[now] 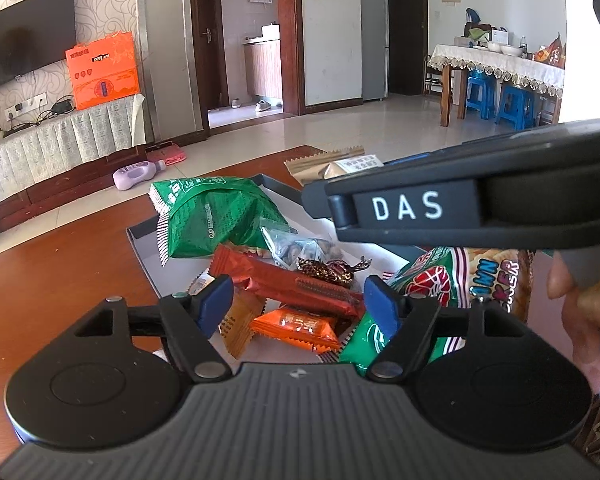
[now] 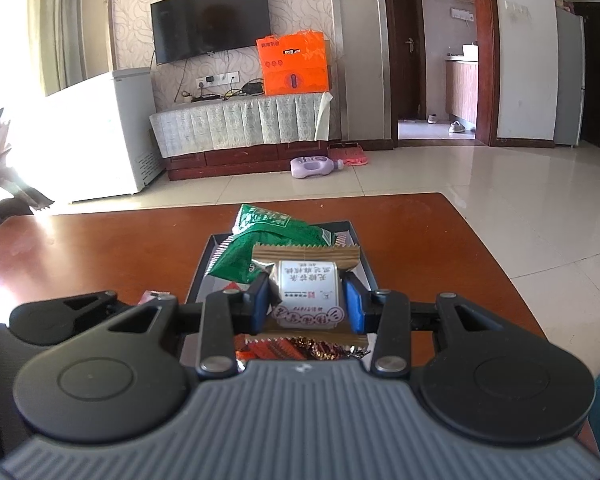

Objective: Organize snacks
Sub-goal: 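Open the left gripper to drop the chocolate while the right lowers the pastry, then open the right gripper to release the pastry into the box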

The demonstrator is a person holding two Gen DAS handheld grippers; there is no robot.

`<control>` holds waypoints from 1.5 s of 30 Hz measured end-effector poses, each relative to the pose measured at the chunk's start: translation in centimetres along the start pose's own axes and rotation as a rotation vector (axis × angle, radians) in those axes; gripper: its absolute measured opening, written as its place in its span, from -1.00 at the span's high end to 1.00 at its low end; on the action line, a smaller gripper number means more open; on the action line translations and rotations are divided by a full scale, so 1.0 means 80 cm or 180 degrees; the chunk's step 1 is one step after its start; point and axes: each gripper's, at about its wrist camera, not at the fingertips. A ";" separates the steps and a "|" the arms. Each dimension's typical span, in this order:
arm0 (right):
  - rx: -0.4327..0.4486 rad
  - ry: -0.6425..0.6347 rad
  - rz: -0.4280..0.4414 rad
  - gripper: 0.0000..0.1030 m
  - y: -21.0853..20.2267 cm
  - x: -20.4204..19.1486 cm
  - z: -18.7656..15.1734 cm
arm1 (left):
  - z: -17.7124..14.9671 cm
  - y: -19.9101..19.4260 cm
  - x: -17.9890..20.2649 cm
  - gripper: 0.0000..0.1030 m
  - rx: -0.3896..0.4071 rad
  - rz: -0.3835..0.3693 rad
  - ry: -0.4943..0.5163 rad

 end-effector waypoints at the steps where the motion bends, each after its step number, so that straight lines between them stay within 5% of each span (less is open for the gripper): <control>1: -0.0007 -0.0005 0.0000 0.19 0.002 0.000 -0.001 | 0.000 -0.001 -0.001 -0.51 -0.0003 0.0002 -0.0003; 18: -0.0268 -0.0133 -0.0008 0.15 0.022 -0.008 -0.008 | -0.003 -0.005 -0.001 -0.58 -0.0010 -0.0005 0.0009; 22: -0.0189 -0.0106 -0.0014 -0.03 0.015 -0.005 -0.007 | -0.002 -0.007 -0.002 -0.58 -0.0008 -0.0001 0.0008; 45: 0.0404 0.0327 0.0117 -0.03 -0.058 -0.022 0.008 | 0.001 -0.074 -0.044 -0.58 0.0205 0.0204 -0.0092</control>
Point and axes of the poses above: each gripper's, at about its wrist camera, not at the fingertips, and y roughly the way its jaws point, x to its right, z to its top, and after that the axes turned 7 degrees about x, right-handed
